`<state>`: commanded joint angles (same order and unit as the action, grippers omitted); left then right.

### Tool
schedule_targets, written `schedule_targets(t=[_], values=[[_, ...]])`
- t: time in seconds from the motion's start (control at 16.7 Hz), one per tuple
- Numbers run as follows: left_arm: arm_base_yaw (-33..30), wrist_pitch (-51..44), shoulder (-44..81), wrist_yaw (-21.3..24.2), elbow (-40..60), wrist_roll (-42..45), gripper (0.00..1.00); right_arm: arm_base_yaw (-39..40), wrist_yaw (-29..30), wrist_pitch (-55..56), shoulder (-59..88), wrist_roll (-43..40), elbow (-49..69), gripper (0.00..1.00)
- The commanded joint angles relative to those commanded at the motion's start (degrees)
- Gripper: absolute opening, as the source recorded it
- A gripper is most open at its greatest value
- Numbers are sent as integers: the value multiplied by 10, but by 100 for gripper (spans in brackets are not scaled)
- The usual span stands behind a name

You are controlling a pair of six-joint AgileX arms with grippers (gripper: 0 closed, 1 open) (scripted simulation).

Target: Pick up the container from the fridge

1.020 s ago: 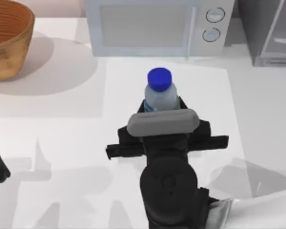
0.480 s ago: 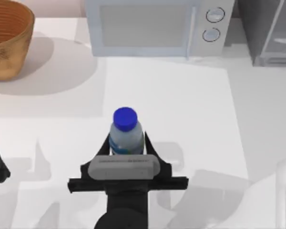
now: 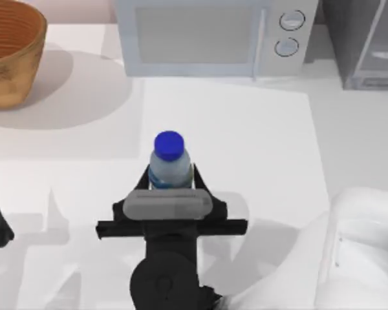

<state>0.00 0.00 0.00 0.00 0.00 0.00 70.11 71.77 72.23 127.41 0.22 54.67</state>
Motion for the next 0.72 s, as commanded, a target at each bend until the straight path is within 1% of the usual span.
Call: schedule_targets(t=[0.12, 0.36, 0.72], values=[[0, 0, 0, 0, 0, 0, 100, -19, -20, 12, 23, -4, 10, 0], [0, 0, 0, 0, 0, 0, 100, -23, -23, 14, 27, -4, 12, 0], [0, 0, 0, 0, 0, 0, 100, -23, -23, 14, 27, -4, 12, 45]])
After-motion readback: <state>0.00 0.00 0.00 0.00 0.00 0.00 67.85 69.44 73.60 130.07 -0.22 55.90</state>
